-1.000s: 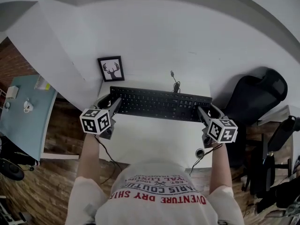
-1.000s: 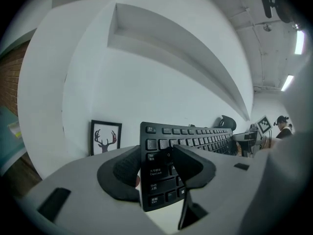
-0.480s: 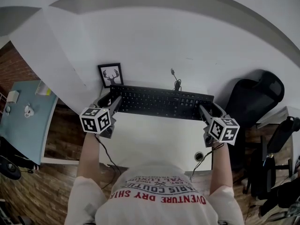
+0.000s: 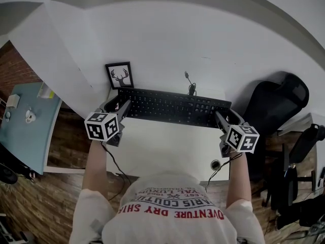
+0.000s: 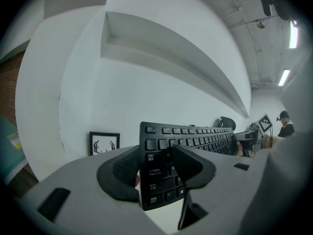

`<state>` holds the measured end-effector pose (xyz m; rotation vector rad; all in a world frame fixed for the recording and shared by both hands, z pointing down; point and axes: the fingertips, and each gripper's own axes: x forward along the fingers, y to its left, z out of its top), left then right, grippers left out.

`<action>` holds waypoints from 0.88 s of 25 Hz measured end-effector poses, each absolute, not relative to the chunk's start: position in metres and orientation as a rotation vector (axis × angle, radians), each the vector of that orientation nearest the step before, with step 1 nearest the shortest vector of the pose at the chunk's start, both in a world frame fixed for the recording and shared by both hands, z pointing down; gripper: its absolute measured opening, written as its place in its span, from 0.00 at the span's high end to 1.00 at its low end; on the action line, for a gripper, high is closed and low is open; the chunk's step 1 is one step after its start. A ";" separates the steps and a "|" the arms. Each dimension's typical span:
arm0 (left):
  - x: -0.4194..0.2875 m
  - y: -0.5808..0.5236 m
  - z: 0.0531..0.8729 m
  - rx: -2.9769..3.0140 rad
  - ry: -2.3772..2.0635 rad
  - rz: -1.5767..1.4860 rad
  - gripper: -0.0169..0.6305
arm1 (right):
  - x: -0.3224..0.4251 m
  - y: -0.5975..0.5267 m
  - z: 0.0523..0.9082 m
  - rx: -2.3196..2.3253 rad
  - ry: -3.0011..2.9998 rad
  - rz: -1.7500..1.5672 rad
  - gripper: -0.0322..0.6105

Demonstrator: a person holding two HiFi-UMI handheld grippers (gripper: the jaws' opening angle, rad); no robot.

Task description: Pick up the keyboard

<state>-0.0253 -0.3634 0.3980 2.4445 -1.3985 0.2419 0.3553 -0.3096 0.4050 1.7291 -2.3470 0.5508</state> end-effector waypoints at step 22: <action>-0.024 -0.354 0.407 2.433 -1.411 0.260 0.65 | 0.357 -0.307 0.417 1.700 -2.329 0.589 0.54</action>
